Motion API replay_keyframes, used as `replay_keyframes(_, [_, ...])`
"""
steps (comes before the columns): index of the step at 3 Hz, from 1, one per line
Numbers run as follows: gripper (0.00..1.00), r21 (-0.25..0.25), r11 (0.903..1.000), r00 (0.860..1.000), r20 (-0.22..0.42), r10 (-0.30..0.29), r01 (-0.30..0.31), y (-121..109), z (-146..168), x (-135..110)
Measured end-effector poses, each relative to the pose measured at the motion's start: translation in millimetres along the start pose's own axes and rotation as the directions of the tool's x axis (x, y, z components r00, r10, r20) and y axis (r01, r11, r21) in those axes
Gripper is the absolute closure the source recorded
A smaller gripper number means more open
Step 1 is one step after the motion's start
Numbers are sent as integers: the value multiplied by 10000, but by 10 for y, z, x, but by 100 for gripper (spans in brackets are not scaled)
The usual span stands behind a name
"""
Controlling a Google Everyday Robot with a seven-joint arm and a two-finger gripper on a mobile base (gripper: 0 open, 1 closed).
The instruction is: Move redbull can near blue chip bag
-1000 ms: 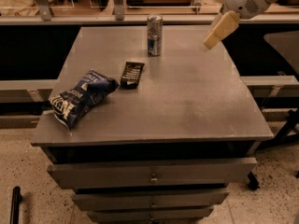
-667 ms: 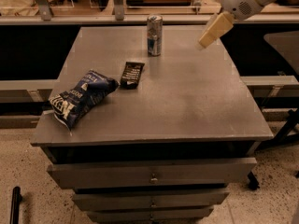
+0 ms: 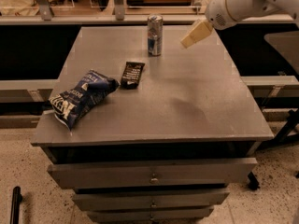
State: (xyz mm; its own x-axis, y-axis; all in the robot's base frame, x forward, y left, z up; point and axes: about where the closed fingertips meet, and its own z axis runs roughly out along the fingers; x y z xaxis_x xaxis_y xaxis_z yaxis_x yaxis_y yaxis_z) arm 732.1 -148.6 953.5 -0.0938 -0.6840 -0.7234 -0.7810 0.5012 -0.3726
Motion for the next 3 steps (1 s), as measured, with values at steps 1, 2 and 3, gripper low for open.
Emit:
replay_keyframes(1, [0,454,9918,9892,915,1148,-1193,13,345,91])
replay_keyframes(2, [0,830,9717,9554,2183,1989,-2212,-64,671,92])
replay_keyframes(3, [0,1538,9421,9000,3741,2237,-2981,-369,893,-12])
